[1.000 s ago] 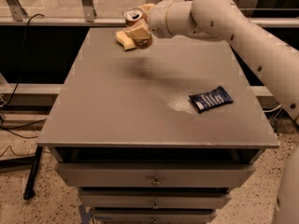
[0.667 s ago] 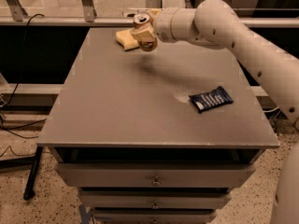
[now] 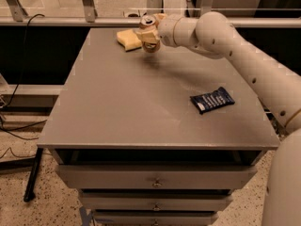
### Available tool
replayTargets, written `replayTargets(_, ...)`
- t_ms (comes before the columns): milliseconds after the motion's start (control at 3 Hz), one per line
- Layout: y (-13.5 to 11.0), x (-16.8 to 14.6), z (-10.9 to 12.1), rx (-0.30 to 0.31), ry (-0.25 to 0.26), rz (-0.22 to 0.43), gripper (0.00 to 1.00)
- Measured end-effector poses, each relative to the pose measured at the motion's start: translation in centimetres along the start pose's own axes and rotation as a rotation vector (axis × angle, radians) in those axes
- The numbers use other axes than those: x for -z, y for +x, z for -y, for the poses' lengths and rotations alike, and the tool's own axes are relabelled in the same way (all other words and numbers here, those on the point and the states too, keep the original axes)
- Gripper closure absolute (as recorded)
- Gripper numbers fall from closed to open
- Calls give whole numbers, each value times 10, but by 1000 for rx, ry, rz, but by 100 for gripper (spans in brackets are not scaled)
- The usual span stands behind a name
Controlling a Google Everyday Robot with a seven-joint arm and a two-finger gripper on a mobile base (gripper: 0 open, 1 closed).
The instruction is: Move orange can near sponge
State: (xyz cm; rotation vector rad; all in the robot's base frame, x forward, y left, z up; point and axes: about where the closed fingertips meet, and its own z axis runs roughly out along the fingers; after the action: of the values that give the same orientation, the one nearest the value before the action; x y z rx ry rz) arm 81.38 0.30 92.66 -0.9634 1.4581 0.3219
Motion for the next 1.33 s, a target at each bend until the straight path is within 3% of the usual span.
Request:
replayTargets(333, 12, -9, 8, -50, 24, 12, 84)
replayTargets(1333, 22, -29, 20, -92, 26, 11, 13)
